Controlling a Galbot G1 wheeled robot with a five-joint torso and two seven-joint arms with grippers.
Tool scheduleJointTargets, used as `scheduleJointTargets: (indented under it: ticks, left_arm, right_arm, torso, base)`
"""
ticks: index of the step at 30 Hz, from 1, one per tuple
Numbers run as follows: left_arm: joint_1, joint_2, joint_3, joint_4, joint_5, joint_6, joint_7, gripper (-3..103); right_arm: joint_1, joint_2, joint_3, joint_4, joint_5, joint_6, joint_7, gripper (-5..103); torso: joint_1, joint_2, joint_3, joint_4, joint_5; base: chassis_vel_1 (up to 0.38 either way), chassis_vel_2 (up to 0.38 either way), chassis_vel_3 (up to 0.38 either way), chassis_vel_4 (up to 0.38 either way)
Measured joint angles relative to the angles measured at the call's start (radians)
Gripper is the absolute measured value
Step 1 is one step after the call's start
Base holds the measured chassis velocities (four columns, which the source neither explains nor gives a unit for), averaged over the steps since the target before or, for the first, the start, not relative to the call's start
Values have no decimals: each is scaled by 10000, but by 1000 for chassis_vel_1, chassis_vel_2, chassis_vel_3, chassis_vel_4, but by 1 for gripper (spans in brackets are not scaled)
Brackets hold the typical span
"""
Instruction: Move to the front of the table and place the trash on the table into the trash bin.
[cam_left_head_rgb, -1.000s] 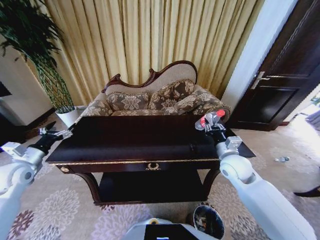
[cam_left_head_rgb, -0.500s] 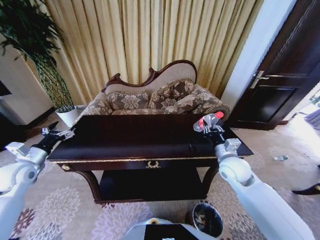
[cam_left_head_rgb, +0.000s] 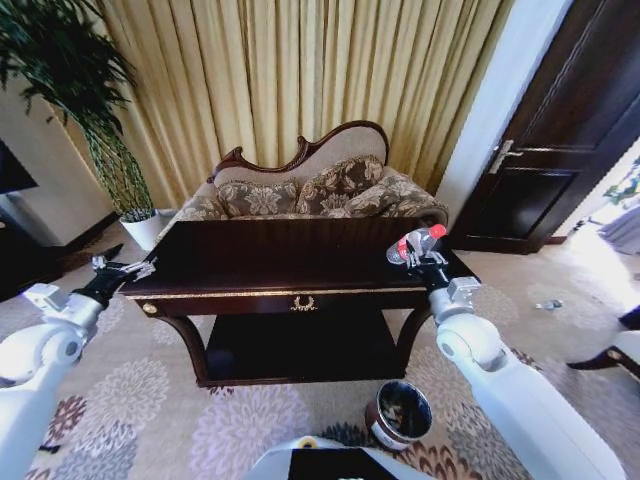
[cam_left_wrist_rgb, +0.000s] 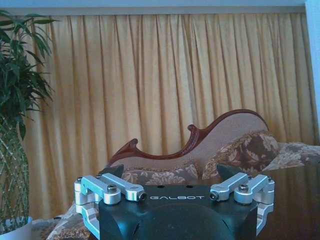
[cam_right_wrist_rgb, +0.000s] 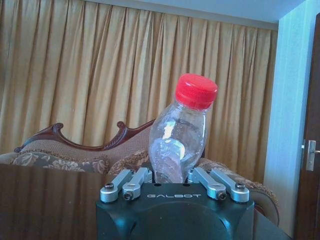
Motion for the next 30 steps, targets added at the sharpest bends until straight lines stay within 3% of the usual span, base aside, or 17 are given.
scheduleJointTargets:
  ticks: [23, 30]
  left_arm:
    - [-153, -98, 363, 35, 187, 18, -12, 100]
    - [-167, -122, 424, 43, 179, 1, -12, 100]
  right_arm:
    - [-143, 203, 1, -214, -268, 140, -85, 26]
    - [-277, 463, -153, -596, -739, 576, -330, 26]
  torso:
    - [2, 0, -1, 6, -2]
    - [-3, 2, -2, -1, -1]
  base:
    - [147, -152, -151, 147]
    - [135, -120, -120, 113]
